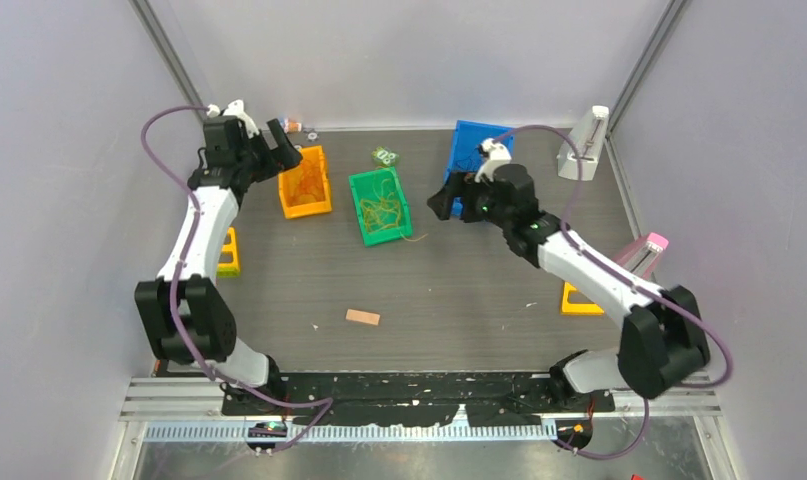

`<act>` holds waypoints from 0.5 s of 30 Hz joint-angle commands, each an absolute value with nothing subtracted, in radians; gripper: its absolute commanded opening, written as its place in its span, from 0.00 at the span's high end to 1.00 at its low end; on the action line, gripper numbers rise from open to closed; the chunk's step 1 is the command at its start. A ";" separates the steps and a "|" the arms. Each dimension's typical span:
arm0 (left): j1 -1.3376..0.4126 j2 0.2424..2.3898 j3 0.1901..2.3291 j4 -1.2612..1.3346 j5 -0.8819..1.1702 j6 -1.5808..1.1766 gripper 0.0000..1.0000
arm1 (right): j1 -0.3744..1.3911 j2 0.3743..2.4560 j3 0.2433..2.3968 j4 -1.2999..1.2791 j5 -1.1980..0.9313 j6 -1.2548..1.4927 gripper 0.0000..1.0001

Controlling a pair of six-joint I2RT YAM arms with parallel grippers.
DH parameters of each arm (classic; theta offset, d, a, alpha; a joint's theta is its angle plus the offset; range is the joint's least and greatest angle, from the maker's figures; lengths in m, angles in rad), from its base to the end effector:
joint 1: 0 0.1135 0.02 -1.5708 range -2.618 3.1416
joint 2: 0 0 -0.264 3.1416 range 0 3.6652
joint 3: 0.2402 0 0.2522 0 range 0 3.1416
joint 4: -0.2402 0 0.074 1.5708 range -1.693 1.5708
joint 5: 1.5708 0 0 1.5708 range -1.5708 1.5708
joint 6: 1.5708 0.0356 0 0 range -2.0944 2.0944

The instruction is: Untangle the cables

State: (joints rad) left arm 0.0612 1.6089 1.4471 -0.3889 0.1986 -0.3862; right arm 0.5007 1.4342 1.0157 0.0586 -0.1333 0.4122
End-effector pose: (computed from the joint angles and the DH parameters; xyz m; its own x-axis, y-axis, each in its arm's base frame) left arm 0.3740 0.0159 0.3401 -0.5245 -0.4021 -0.7505 -0.0968 0.9039 -0.4166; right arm 0.2912 0.1647 0.2918 -0.5174 0.1695 -0.8388 -0.4121 0.8097 0.4178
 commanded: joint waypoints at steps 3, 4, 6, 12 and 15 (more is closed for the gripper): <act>0.053 1.356 1.184 -0.255 0.171 -0.388 0.04 | 0.434 1.130 0.824 0.064 -0.097 0.325 0.06; 0.052 1.324 1.156 -0.256 0.158 -0.380 0.02 | 0.432 1.104 0.808 0.058 -0.063 0.305 0.06; 0.053 1.261 1.104 -0.250 0.153 -0.355 0.01 | 0.431 1.037 0.758 0.035 -0.017 0.275 0.05; 0.050 1.037 0.810 -0.040 0.138 -0.320 0.02 | 0.431 0.791 0.540 0.178 0.220 0.155 0.01; 0.047 0.926 0.647 0.123 0.088 -0.265 0.04 | 0.431 0.717 0.419 0.300 0.325 0.081 0.03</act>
State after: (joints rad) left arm 0.0532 1.0389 0.7948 -0.1429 0.1562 -0.3389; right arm 0.4316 0.7948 0.5407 0.1177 0.1268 0.2081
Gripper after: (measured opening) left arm 0.967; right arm 0.982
